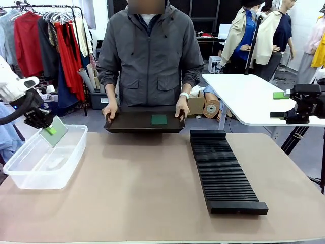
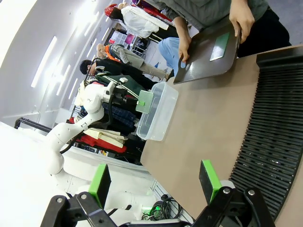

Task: Sort PCBs into racks and boxes based on the side picked up.
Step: If the short side of the Blank PCB is picked up, insert it into the PCB Rack ; if the long side is picked up, place it in the Organizing box.

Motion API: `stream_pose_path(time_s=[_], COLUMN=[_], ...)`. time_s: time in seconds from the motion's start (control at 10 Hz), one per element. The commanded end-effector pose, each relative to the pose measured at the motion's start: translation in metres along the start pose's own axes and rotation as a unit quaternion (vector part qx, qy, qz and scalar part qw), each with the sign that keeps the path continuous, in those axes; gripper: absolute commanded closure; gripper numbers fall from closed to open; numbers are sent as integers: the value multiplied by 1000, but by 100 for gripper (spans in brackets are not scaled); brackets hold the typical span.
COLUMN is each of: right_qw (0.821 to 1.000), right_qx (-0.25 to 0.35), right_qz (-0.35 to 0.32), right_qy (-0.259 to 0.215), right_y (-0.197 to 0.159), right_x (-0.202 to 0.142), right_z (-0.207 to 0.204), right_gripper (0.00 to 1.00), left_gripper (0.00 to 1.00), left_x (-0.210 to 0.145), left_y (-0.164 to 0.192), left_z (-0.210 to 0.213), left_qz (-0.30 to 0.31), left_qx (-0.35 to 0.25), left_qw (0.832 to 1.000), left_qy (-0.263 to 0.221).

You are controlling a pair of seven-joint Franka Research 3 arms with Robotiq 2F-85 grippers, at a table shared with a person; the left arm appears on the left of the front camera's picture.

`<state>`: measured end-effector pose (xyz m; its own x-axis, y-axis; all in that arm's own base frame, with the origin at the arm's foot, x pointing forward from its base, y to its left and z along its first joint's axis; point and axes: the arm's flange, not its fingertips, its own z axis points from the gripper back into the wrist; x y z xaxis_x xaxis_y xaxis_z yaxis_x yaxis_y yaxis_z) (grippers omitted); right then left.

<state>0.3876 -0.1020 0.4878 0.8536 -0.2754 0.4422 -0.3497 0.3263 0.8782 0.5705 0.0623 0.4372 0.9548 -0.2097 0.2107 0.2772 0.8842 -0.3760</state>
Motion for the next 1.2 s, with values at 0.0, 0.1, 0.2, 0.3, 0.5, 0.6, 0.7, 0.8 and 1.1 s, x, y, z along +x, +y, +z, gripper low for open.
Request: stream_pose_path(time_s=[0.0,0.1,0.2,0.3,0.5,0.6,0.7,0.8,1.1], right_qw=[1000,1000,1000,1000,1000,1000,1000,1000,1000], right_qx=[3,3,3,3,3,3,3,3,3], right_qz=[2,2,2,2,2,2,2,2,2], right_qy=[-1,-1,-1,-1,-1,-1,-1,-1,-1], right_y=[2,2,2,2,2,2,2,2,2], right_x=[1,1,1,1,1,1,1,1,1], right_z=[0,0,0,0,0,0,0,0,0], right_gripper=[0,0,0,0,0,0,0,0,0], left_gripper=[100,100,100,100,100,100,100,100,100], left_x=[-11,-14,-15,-17,-19,-21,-22,-22,-21], left_y=[-2,-1,1,2,6,8,9,10,14], left_z=[-14,-23,-32,-41,-60,-68,-75,-80,-96], left_qz=[17,20,22,26,36,40,43,48,58], left_qx=[27,24,17,13,9,4,0,-6,-23], left_qw=[999,999,999,999,998,998,998,998,997], left_qy=[15,19,27,34,43,48,51,52,49])
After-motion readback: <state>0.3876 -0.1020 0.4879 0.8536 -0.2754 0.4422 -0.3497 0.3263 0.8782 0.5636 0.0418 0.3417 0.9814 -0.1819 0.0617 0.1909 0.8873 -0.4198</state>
